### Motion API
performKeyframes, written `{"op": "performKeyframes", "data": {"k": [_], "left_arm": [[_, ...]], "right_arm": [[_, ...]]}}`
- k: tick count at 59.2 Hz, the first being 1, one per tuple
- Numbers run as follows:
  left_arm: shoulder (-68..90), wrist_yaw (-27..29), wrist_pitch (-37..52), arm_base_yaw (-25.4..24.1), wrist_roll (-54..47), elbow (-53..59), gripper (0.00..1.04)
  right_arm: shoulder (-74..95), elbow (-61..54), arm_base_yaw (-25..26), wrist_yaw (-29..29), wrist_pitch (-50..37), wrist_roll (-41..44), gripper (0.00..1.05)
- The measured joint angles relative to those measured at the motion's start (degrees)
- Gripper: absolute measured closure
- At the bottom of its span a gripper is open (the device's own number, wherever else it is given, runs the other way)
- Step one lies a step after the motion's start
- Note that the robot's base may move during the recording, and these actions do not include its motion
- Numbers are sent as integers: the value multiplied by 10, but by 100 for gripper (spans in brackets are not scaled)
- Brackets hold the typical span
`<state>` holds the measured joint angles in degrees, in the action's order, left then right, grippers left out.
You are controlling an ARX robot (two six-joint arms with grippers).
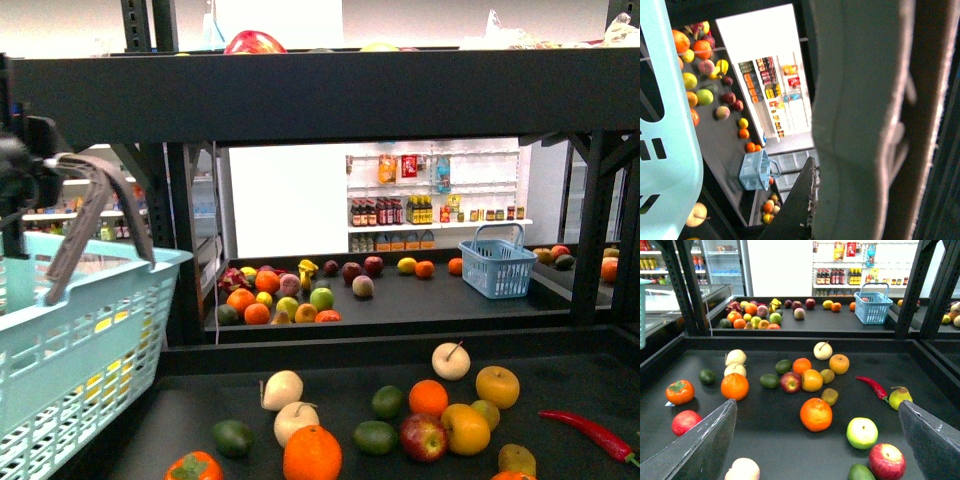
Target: Pick lemon from shelf
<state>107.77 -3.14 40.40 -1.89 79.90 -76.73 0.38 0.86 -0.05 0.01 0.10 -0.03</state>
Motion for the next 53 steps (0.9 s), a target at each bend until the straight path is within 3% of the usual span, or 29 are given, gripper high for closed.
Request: {"op": "performKeyframes", "data": {"k": [23,35,53], "left_arm": [[-12,-84,153,-176,54,100,99],[-7,-109,223,-218,89,115,99],[48,-143,249,-261,111,114,99]], "right_arm": [[0,0,0,0,0,0,7],[0,0,0,0,0,0,7],[0,0,0,0,0,0,7]]}}
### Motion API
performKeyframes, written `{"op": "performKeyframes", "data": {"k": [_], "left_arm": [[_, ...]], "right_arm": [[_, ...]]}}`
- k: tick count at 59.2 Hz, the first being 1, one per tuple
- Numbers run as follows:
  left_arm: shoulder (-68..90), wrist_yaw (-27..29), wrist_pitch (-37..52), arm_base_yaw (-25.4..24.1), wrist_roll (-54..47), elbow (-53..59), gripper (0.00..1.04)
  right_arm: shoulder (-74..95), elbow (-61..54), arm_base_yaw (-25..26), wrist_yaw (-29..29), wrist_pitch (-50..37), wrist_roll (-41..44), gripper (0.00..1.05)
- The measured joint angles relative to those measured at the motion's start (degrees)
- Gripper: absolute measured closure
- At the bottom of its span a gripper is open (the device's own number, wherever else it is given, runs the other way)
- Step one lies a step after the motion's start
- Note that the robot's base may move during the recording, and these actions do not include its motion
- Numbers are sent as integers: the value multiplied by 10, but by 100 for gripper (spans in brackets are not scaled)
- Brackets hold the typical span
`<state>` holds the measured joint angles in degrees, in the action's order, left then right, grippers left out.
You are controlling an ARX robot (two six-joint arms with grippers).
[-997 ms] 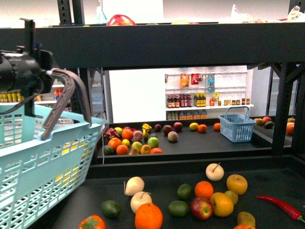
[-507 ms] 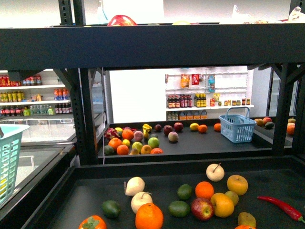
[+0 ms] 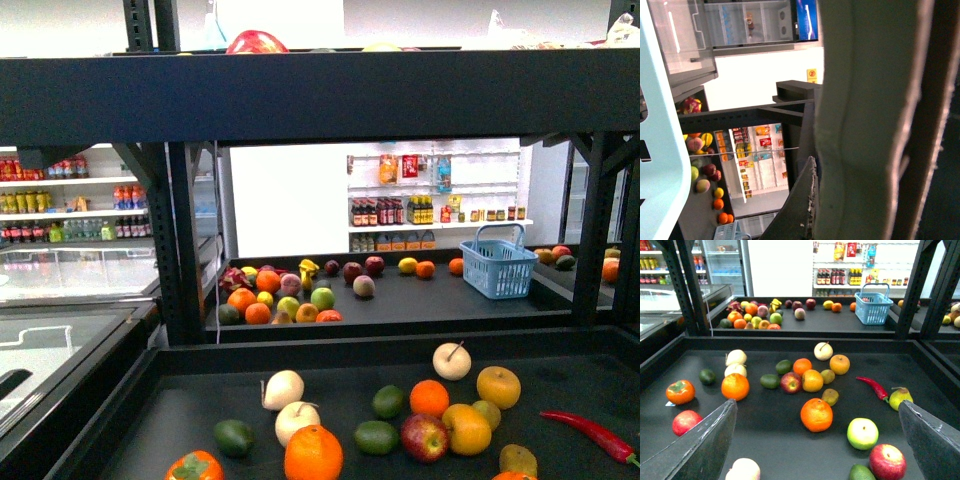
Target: Pick lemon from shelf
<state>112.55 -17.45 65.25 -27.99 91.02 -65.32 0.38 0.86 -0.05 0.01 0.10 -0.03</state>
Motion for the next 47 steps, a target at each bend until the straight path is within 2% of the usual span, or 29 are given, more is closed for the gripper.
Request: {"op": "performKeyframes", "data": {"k": [43,47], "left_arm": [[95,-41,106,-22,23,-16,99],[95,-46,108,-23,14,-16,89]], "right_arm": [[0,0,0,0,0,0,7],[0,0,0,0,0,0,7]]}}
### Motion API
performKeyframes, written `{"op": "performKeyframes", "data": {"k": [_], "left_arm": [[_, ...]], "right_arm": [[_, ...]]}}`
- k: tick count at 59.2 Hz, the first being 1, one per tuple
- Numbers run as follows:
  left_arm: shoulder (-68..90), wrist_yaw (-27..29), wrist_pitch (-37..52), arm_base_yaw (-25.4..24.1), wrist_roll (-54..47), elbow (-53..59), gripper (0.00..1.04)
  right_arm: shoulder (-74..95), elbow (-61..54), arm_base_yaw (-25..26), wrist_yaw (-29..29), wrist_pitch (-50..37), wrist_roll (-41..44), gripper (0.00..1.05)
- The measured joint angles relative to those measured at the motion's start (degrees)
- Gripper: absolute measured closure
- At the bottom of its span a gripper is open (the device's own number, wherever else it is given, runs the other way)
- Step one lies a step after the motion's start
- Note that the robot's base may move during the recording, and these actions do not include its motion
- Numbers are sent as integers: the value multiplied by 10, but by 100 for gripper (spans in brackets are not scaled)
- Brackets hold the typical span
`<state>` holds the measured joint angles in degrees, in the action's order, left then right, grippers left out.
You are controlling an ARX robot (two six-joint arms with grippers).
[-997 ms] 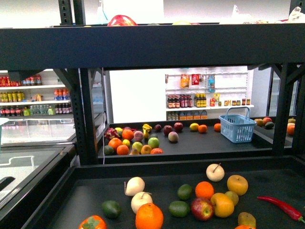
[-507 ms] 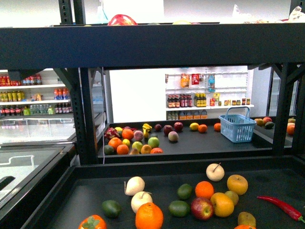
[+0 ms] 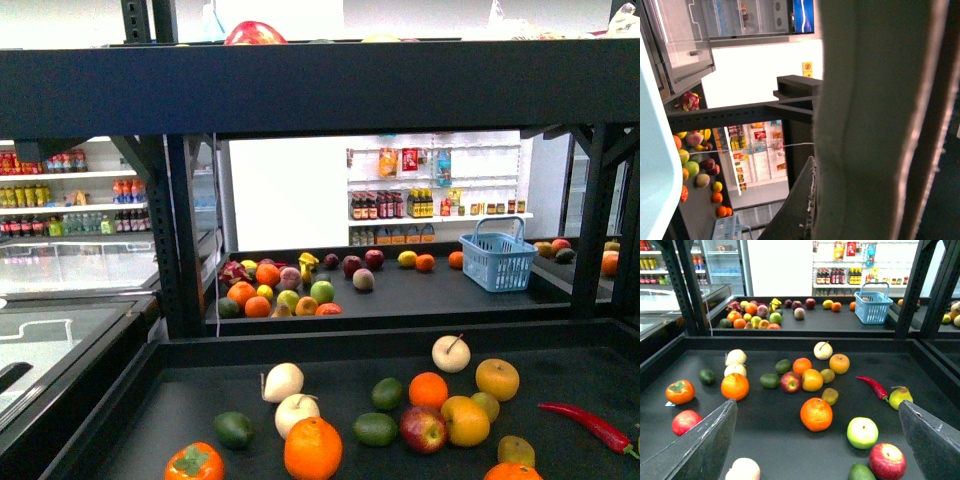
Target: Pick lemon from shelf
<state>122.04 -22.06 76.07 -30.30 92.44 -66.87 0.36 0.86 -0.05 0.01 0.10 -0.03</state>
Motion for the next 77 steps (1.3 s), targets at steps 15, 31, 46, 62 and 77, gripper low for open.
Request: {"op": "performKeyframes", "data": {"k": [15,31,46,62,77], "left_arm": [[-4,4,-43,-10,-27,2,34],[-44,-5,-103,-23,-50,9,8],[-95,-24,-193,-34,-85,31,8],[-196,-60,-309,-60,-142,74,8],[-384,-39,-574,-81,-329,123,8]], "right_arm": [[0,0,0,0,0,0,7],[0,0,0,0,0,0,7],[0,0,0,0,0,0,7],[0,0,0,0,0,0,7],[0,0,0,0,0,0,7]]}}
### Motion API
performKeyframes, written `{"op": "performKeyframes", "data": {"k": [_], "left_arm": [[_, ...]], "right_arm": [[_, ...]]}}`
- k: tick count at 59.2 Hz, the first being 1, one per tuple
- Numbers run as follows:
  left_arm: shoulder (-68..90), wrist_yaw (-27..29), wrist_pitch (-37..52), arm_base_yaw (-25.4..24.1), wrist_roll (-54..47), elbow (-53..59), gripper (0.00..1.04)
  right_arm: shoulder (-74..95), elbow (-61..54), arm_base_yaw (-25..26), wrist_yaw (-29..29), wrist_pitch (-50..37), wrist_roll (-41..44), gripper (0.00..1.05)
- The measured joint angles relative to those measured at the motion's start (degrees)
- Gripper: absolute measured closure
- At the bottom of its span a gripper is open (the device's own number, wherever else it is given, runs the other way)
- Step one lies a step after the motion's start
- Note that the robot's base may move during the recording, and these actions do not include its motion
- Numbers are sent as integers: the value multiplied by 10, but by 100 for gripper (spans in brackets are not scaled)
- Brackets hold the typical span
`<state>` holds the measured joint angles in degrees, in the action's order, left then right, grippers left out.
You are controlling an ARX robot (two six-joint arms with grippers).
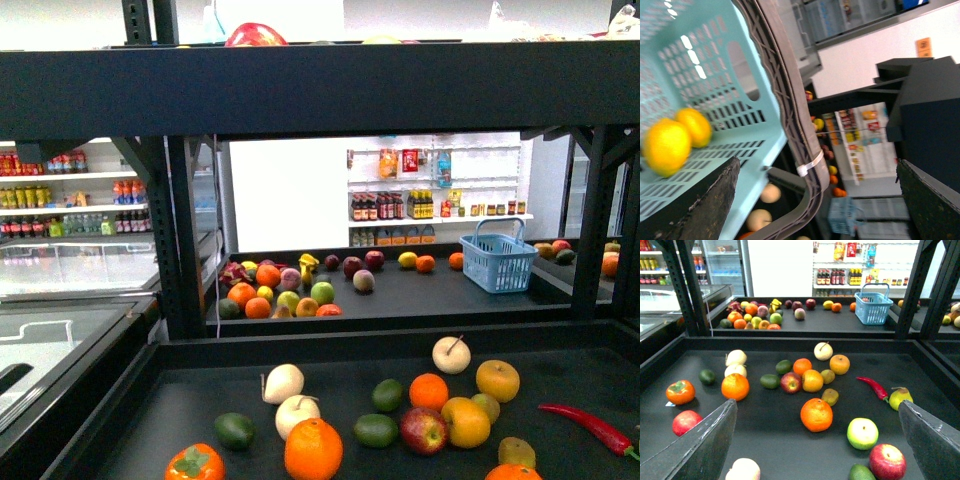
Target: Pick lemon from shelf
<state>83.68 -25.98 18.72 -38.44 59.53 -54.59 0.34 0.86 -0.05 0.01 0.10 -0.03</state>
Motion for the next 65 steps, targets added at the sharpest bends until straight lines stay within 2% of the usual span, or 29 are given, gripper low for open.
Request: {"op": "performKeyframes", "data": {"k": [7,16,17,20,21,23,25,27,28,31,40,65], "left_arm": [[-118,70,-182,6,-168,14,8],[-296,118,-294,48,-353,84,8],[-319,116,-299,53,-370,94,9],[-395,34,-229,63,-437,150,18],[-421,21,-211,73,-466,168,22],[-511,47,-220,130,-520,216,32],[-585,121,-256,206,-547,254,41],[-650,209,-261,304,-565,297,52],[-671,233,-259,339,-572,311,57],[-697,251,-246,376,-581,343,71],[-729,258,-226,381,-586,403,103],[-794,259,-197,382,-589,497,102]], "right_arm": [[0,0,0,0,0,0,7],[0,0,0,0,0,0,7],[0,0,0,0,0,0,7],[0,0,0,0,0,0,7],[0,0,0,0,0,0,7],[0,0,0,0,0,0,7],[0,0,0,1,0,0,7],[0,0,0,0,0,0,7],[0,0,0,0,0,0,7],[0,0,0,0,0,0,7],[0,0,0,2,0,0,7],[0,0,0,1,0,0,7]]}}
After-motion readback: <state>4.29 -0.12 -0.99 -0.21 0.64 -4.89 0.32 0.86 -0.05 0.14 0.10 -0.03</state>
